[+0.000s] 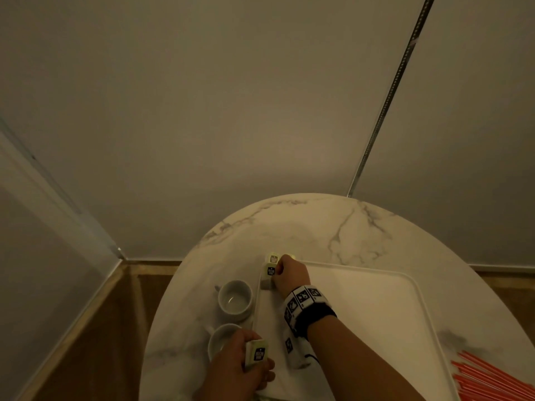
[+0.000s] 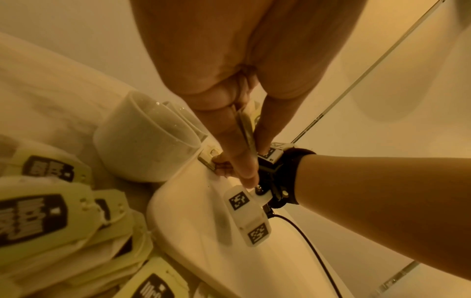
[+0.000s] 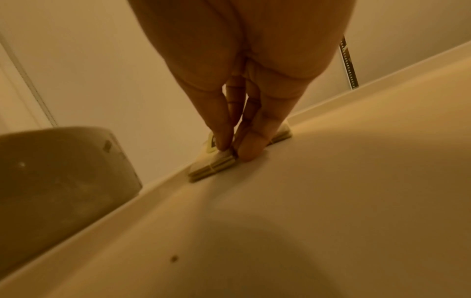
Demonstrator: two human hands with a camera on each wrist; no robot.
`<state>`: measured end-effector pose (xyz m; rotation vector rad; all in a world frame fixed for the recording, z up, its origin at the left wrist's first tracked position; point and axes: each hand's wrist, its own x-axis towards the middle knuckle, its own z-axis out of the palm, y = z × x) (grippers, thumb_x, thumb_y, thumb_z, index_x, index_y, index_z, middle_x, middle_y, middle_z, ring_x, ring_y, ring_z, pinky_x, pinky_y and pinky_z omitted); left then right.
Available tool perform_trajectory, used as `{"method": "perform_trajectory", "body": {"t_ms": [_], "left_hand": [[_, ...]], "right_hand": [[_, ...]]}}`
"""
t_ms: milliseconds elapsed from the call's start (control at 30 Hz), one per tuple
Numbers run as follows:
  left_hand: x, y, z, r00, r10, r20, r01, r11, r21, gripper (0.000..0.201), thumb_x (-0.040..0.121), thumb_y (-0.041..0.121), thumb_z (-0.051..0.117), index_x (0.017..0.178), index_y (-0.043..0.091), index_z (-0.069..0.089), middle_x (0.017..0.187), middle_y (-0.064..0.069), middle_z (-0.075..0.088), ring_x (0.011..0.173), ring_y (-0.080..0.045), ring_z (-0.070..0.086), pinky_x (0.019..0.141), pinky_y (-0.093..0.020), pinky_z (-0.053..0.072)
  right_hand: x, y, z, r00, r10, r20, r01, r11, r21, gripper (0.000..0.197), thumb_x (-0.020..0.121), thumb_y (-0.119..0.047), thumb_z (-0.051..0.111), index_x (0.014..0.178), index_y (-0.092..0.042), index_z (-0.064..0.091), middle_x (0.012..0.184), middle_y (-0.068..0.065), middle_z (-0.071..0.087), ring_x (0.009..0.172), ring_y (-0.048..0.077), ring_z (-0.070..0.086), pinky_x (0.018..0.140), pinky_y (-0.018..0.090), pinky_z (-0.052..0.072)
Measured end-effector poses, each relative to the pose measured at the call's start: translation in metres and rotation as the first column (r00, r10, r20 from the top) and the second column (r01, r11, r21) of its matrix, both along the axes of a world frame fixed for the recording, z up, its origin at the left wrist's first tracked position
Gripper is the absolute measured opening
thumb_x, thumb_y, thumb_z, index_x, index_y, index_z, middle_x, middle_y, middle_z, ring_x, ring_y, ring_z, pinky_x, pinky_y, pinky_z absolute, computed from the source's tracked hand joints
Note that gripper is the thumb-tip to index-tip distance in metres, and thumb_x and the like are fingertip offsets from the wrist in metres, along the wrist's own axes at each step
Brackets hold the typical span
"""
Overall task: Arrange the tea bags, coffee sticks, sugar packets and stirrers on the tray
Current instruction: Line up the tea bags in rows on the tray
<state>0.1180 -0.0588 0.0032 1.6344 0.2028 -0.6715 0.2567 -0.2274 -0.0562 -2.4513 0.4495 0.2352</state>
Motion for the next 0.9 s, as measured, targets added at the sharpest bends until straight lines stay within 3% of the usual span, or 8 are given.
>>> {"method": "perform_trajectory", "body": {"t_ms": [233, 400, 500, 567, 667, 767, 833, 900], "left_hand": [[0.001, 0.002, -0.004, 0.999, 0.021, 0.028, -0.020, 0.999, -0.027, 0.028, 0.081, -0.011, 0.063, 0.099, 0.009, 0.053, 0.073, -0.012, 0.073, 0.071, -0.030, 0.072, 0.065, -0.034, 0.057], [0.002, -0.001, -0.003, 0.996, 0.072, 0.043, -0.069, 0.995, -0.065, 0.036, 0.080, -0.013, 0.064, 0.103, 0.012, 0.053, 0.077, -0.012, 0.074, 0.075, -0.028, 0.073, 0.069, -0.037, 0.058], [0.008, -0.001, -0.005, 0.995, 0.086, 0.050, -0.081, 0.992, -0.095, 0.042, 0.082, -0.013, 0.062, 0.110, 0.014, 0.049, 0.083, -0.012, 0.075, 0.080, -0.026, 0.073, 0.069, -0.035, 0.056], [0.014, -0.002, -0.004, 0.991, 0.105, 0.085, -0.096, 0.990, -0.104, 0.050, 0.083, -0.011, 0.062, 0.116, 0.022, 0.045, 0.087, -0.012, 0.074, 0.083, -0.025, 0.073, 0.071, -0.035, 0.055], [0.024, -0.006, 0.001, 0.985, 0.126, 0.121, -0.111, 0.986, -0.124, 0.068, 0.085, -0.009, 0.062, 0.127, 0.038, 0.034, 0.092, -0.012, 0.074, 0.086, -0.025, 0.072, 0.076, -0.039, 0.057], [0.033, -0.013, 0.004, 0.988, 0.067, 0.142, -0.050, 0.991, -0.122, 0.076, 0.088, -0.007, 0.059, 0.139, 0.036, 0.024, 0.096, -0.011, 0.073, 0.086, -0.026, 0.072, 0.081, -0.042, 0.058], [0.035, -0.017, 0.006, 0.988, 0.006, 0.156, 0.007, 0.997, -0.083, 0.079, 0.087, -0.005, 0.060, 0.141, 0.037, 0.019, 0.099, -0.007, 0.072, 0.086, -0.022, 0.073, 0.082, -0.043, 0.058], [0.034, -0.020, 0.005, 0.989, -0.004, 0.145, 0.016, 0.997, -0.077, 0.077, 0.086, -0.006, 0.061, 0.138, 0.037, 0.023, 0.097, -0.008, 0.073, 0.085, -0.023, 0.073, 0.084, -0.045, 0.057]], "right_hand": [[0.003, 0.000, -0.002, 1.000, -0.006, 0.004, 0.007, 1.000, -0.019, 0.007, 0.088, -0.008, 0.052, 0.086, -0.014, 0.048, 0.103, 0.016, 0.063, 0.097, 0.033, 0.058, 0.078, 0.034, 0.046], [0.001, -0.004, 0.003, 1.000, -0.015, 0.005, 0.016, 1.000, -0.018, 0.012, 0.086, -0.011, 0.056, 0.088, -0.014, 0.045, 0.103, 0.014, 0.063, 0.101, 0.032, 0.058, 0.079, 0.034, 0.045], [-0.008, -0.011, 0.014, 0.993, -0.116, 0.035, 0.112, 0.987, 0.119, 0.021, 0.082, -0.017, 0.065, 0.079, -0.016, 0.045, 0.082, 0.007, 0.057, 0.088, 0.032, 0.062, 0.074, 0.038, 0.053], [-0.024, -0.015, 0.030, 0.985, -0.169, 0.033, 0.149, 0.931, 0.333, 0.021, 0.082, -0.021, 0.068, 0.076, -0.017, 0.048, 0.076, 0.006, 0.059, 0.072, 0.029, 0.064, 0.062, 0.039, 0.057], [-0.059, -0.015, 0.055, 1.000, -0.012, -0.026, 0.026, 0.769, 0.639, 0.014, 0.088, -0.027, 0.063, 0.087, -0.013, 0.063, 0.078, 0.005, 0.065, 0.064, 0.018, 0.060, 0.051, 0.029, 0.049], [-0.091, -0.011, 0.070, 0.980, 0.194, -0.036, -0.121, 0.735, 0.667, 0.009, 0.086, -0.030, 0.068, 0.089, -0.021, 0.067, 0.075, -0.003, 0.067, 0.062, 0.008, 0.060, 0.049, 0.019, 0.043], [-0.102, -0.011, 0.068, 0.978, 0.209, -0.019, -0.152, 0.767, 0.623, 0.006, 0.084, -0.022, 0.072, 0.084, -0.022, 0.066, 0.068, -0.005, 0.065, 0.053, 0.000, 0.056, 0.049, 0.013, 0.040], [-0.104, -0.014, 0.062, 0.991, 0.134, -0.001, -0.102, 0.759, 0.643, 0.011, 0.083, -0.013, 0.072, 0.077, -0.020, 0.065, 0.064, -0.003, 0.062, 0.047, 0.001, 0.050, 0.048, 0.015, 0.039]]}}
